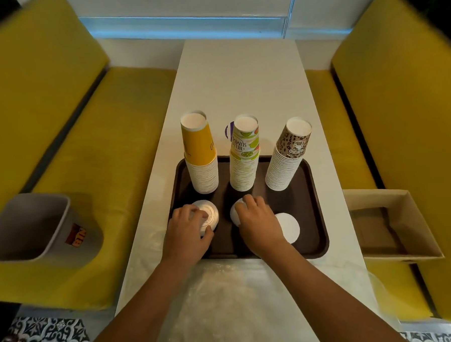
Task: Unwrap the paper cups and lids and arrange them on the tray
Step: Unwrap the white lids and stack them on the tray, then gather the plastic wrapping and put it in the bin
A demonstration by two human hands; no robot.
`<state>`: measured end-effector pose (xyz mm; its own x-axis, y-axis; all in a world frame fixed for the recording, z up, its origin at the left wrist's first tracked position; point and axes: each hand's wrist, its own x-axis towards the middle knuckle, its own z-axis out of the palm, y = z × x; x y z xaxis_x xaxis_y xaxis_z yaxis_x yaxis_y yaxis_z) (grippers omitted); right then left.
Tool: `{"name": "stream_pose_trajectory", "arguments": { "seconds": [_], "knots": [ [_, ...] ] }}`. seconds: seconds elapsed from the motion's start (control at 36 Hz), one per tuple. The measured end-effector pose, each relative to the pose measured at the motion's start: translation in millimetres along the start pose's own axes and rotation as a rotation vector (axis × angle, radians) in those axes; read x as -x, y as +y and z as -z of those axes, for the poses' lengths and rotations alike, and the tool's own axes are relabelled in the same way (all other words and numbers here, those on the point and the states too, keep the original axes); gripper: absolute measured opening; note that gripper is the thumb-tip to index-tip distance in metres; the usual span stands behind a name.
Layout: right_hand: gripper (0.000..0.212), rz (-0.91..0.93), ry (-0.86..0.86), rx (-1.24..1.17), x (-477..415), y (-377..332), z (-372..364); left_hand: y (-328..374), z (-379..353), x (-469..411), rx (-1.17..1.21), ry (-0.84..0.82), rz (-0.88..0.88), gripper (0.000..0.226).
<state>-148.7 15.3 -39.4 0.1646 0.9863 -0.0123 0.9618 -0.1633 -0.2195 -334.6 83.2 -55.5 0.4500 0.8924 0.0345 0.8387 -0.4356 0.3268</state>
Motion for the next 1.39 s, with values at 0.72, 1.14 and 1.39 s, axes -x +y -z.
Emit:
{"name": "stream_pose_trajectory", "arguments": {
  "seconds": [0.72, 1.14, 1.39],
  "knots": [
    [0.067, -0.27, -0.003, -0.067, 52.1, 71.9, -5.8, 7.7, -8.4, 3.1, 0.003, 0.008, -0.048, 0.034],
    [0.031, -0.166, 0.326, -0.335, 109.2, 47.1, 25.3, 19.0, 56.7, 50.2, 0.265, -0.183, 0.06, 0.029],
    [0.073, 0.161, -0.265, -0.07, 168.4, 16.0, -18.9, 26.9, 41.9, 115.8, -0.145, -0.432, 0.035, 0.036]
  ]
}}
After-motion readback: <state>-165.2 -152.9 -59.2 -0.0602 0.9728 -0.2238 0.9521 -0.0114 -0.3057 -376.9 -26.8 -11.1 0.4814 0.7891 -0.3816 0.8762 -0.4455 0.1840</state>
